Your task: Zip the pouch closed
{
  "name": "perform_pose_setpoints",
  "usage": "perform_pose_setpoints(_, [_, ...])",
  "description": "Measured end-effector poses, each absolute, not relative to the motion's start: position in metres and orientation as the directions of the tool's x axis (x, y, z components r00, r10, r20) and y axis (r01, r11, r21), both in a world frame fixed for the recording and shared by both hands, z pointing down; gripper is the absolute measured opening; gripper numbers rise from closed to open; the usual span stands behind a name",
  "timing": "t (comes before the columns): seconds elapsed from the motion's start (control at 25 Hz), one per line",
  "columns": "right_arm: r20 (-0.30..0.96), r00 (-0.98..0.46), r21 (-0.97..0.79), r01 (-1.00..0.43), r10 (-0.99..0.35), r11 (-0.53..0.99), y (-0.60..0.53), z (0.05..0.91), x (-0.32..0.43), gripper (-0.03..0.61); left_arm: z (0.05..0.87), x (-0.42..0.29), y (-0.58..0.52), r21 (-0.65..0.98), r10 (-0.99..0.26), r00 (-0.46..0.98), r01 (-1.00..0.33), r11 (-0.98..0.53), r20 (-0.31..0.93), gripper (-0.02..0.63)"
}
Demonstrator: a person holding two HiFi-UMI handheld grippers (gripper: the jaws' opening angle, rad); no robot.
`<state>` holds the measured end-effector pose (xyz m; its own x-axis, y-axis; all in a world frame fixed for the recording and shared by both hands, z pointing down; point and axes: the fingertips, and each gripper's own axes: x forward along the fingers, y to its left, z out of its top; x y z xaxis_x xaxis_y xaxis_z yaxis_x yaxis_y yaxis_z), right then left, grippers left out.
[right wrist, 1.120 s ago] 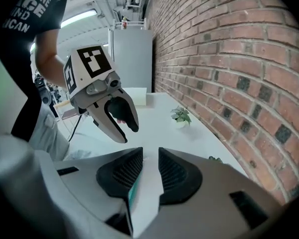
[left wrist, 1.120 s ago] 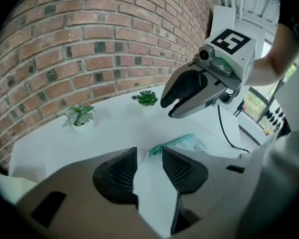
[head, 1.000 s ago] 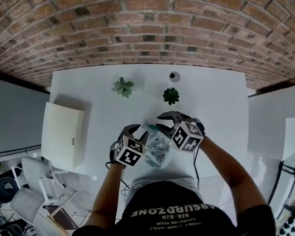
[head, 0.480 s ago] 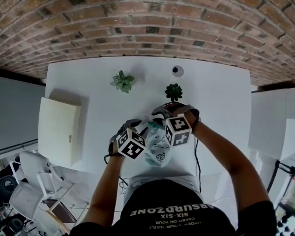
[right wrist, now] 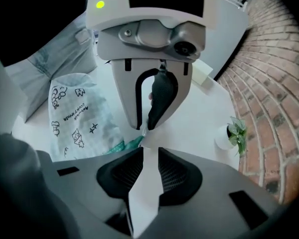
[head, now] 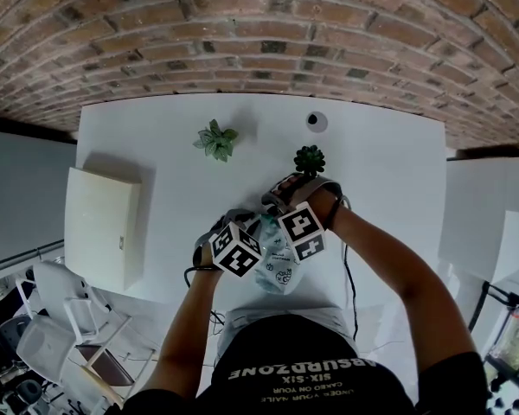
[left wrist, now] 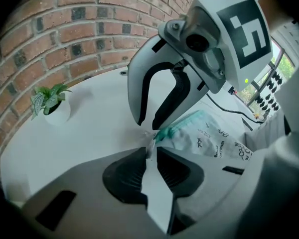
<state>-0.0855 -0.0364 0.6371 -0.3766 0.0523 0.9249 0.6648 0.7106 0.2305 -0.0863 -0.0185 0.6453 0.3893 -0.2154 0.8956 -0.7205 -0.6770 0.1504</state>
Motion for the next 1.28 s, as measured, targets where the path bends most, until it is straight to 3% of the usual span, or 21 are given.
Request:
perform_pose_setpoints(0.12, [0.929, -0.367, 0.255, 0.714, 0.039, 0.653, -0.034, 0.642, -0.087, 0.083, 0.65, -0.086, -0.019, 0.145, -0.202, 0.382, -0.707, -0.692, 0.902, 0.037])
perform_pose_setpoints(0.56, [0.943, -0.332, 0.265, 0.799, 0.03, 0.54, -0.029, 0.646, -0.083, 0.04, 0.653, -0.087, -0.02, 0.154, -0.184, 0.39, -0.69, -0.707, 0.902, 0.026])
perform_pose_setpoints(0.8, [0.933, -0.357, 0.294, 0.829, 0.045, 0.475, -0.027, 0.64, -0.088, 0.1, 0.653, -0.086, -0.021, 0.141, -0.189, 0.391, -0.676, -0.723, 0.901, 0.025])
perform_pose_setpoints(1.0, [0.952, -0.301, 0.251, 0.879, 0.064, 0.406, -0.026, 0.644, -0.089, 0.1, 0.652, -0.086, -0.02, 0.102, -0.177, 0.363, -0.633, -0.768, 0.915, 0.023])
perform_pose_setpoints(1.28, [0.966, -0.248, 0.198, 0.887, 0.07, 0.418, -0.027, 0.65, -0.078, 0.084, 0.649, -0.086, -0.02, 0.106, -0.158, 0.364, -0.609, -0.786, 0.918, 0.023])
